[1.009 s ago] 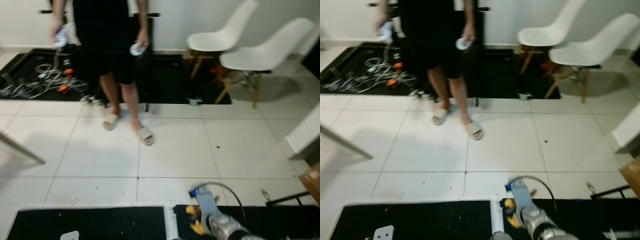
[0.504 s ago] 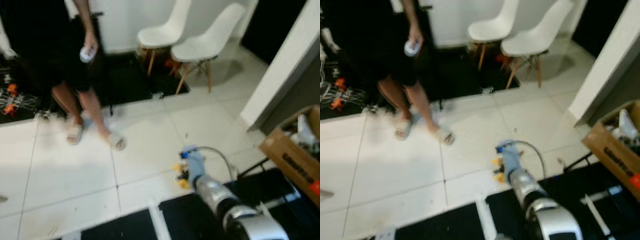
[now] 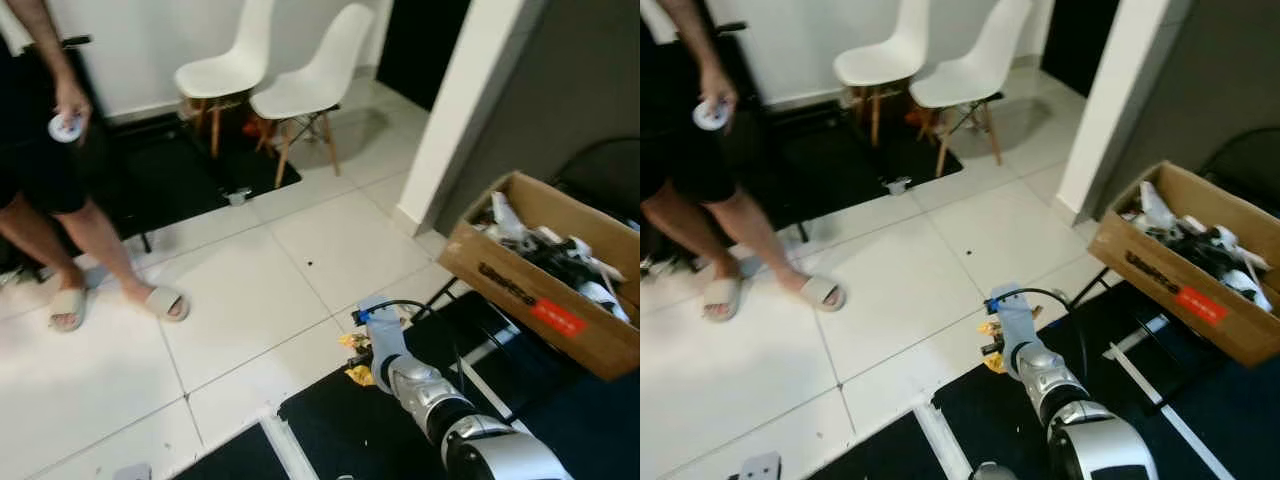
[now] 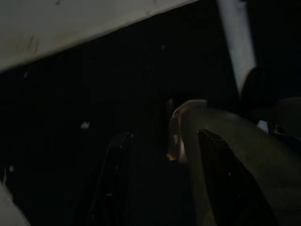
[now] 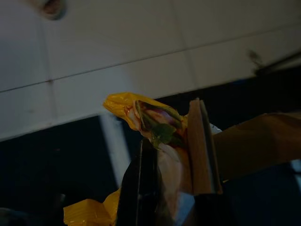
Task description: Picking trash to rubbish bin
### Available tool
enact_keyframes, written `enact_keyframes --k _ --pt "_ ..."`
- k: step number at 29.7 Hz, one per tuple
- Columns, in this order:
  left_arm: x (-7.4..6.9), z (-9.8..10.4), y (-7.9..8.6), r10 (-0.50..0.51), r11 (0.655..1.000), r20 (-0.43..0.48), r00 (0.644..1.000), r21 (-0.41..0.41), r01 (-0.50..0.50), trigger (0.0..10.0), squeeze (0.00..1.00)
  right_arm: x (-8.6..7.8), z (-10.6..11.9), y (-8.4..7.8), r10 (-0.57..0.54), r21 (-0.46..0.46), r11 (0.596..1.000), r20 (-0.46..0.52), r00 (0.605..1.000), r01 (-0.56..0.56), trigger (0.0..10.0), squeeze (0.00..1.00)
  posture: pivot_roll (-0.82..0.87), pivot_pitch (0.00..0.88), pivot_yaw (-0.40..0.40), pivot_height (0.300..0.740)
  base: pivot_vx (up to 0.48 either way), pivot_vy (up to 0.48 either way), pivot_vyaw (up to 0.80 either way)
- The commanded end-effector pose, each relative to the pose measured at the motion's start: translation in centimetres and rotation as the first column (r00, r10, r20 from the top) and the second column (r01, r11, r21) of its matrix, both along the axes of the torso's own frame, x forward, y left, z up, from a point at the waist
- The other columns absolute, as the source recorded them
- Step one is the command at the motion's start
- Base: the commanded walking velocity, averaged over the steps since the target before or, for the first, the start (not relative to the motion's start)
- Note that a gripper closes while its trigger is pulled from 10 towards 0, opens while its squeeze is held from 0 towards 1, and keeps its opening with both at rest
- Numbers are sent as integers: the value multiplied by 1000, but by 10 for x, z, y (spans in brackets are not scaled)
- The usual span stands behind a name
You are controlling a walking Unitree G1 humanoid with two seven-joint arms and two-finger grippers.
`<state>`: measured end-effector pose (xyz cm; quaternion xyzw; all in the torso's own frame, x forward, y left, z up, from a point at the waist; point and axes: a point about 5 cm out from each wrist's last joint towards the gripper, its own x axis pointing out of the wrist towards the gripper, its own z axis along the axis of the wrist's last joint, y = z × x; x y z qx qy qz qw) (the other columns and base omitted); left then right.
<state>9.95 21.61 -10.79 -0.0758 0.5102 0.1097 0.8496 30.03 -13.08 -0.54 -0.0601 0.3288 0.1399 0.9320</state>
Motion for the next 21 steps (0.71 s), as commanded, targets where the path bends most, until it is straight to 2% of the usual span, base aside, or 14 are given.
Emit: enact_keyframes --k 1,13,21 --pt "-9 -4 -6 -18 1000 -39 999 -19 18 10000 0 3 4 5 -4 28 1000 12 1000 3 10000 0 97 25 -13 740 0 0 -763" --pt "-7 -2 -2 8 1000 -23 1000 -22 -9 10000 0 25 30 26 15 102 994 119 993 -27 10000 0 103 37 -8 740 0 0 -760" --pt "-11 -3 0 39 999 -20 999 -31 -40 10000 0 32 39 29 11 111 993 149 989 -28 10000 0 115 40 -7 740 0 0 -757"
